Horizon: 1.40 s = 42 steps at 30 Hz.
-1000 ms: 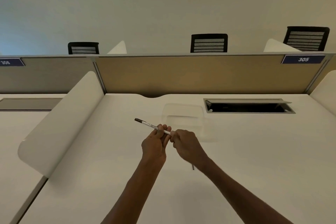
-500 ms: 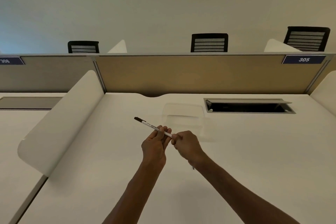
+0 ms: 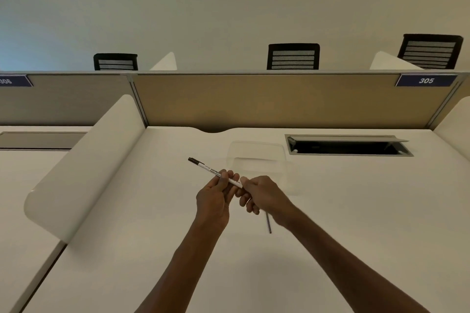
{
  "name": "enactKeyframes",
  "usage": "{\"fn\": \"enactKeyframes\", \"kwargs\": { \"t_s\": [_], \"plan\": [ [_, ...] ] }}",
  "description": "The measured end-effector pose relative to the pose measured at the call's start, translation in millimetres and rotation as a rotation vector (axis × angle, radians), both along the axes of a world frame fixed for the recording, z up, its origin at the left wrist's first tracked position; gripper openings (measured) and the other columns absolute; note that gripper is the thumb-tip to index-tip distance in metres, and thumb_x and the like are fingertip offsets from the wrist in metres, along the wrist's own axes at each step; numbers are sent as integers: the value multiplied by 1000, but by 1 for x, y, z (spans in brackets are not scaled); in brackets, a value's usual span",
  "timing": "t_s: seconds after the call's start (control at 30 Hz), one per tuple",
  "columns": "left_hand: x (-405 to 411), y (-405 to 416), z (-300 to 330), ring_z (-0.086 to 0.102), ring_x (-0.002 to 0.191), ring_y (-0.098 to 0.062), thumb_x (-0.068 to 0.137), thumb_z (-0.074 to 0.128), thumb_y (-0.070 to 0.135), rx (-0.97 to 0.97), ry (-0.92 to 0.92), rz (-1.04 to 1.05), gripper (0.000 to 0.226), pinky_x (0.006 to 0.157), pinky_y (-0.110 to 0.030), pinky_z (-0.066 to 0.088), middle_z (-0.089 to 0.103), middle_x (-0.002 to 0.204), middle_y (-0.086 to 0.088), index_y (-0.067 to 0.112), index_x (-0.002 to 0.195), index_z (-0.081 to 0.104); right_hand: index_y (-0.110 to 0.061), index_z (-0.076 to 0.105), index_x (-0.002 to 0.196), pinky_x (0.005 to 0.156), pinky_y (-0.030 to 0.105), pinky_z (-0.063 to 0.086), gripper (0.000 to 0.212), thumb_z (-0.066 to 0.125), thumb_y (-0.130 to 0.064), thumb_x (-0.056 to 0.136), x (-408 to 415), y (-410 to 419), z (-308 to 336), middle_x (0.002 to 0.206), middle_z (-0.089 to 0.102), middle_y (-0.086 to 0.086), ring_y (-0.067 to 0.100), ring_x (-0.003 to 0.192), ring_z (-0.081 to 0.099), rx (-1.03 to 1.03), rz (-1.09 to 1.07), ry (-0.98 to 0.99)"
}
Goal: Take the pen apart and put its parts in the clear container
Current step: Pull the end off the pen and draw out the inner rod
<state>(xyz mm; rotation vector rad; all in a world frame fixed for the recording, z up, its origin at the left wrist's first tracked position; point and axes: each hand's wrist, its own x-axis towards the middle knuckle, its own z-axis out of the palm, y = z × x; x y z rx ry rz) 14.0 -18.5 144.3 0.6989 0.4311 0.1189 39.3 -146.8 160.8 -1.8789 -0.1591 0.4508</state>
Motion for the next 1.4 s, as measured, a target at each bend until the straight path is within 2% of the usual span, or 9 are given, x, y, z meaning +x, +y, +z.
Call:
{"fn": "enactKeyframes", "kwargs": {
  "t_s": [0.1,0.2,0.4,0.5,0.73,0.93,1.1,1.23,1.4],
  "plan": [
    [0,2,2,74,84,-22,94,56,5,30,-48,-21,14,66,-28,60,75,85,-11,-2,99,67,-2,69,86,46,20,37,41,44,-30,102,3,-8,8,66,62,7,13,51,49,220,57,247],
    [-1,-1,5,74,84,-22,94,56,4,46,-54,20,13,66,-27,60,75,86,-10,-1,101,66,-1,70,81,45,18,38,36,50,-24,100,-2,-2,6,61,61,5,10,47,49,219,-30,164],
    [-3,-8,10,75,78,-20,93,60,6,-5,29,100,15,62,-26,60,74,89,-12,-2,104,66,-3,69,72,54,32,43,29,54,-14,94,-12,12,-9,62,66,12,23,53,56,-430,-94,-694],
    [-3,-6,10,75,78,-21,93,60,6,-19,38,80,15,62,-27,61,74,91,-13,-2,104,66,-5,64,67,51,30,35,36,53,-23,97,-14,10,-13,58,61,9,21,50,48,-494,-65,-829],
    [-3,2,9,73,85,-20,94,57,8,86,-50,-25,17,71,-28,60,76,87,-9,0,103,69,-4,71,82,55,28,54,36,55,-34,95,-3,4,13,73,74,4,12,56,66,-86,-3,-169],
    [-4,2,13,73,85,-18,92,59,8,149,-53,-21,17,70,-27,60,76,88,-7,3,104,70,-2,72,84,49,22,47,27,54,-17,97,1,2,17,73,75,9,10,54,62,10,31,-57],
    [-5,-3,15,74,83,-20,90,62,6,112,-8,60,16,77,-31,61,76,87,-9,2,105,69,-16,53,56,50,26,35,37,56,-15,93,-4,12,6,51,53,0,14,47,45,-363,-25,-577],
    [-5,-6,15,75,75,-18,90,66,10,52,96,91,13,67,-29,62,77,81,-9,1,98,71,-8,63,70,46,30,36,20,55,-4,89,-11,15,-4,56,60,8,23,47,50,-524,-11,-974],
    [-5,-6,15,74,69,-20,89,67,7,3,175,73,10,61,-30,62,76,74,-11,-2,89,71,-4,67,87,44,27,29,8,66,0,81,-9,8,-15,58,58,7,22,47,51,-680,82,-1147]
  ]
}}
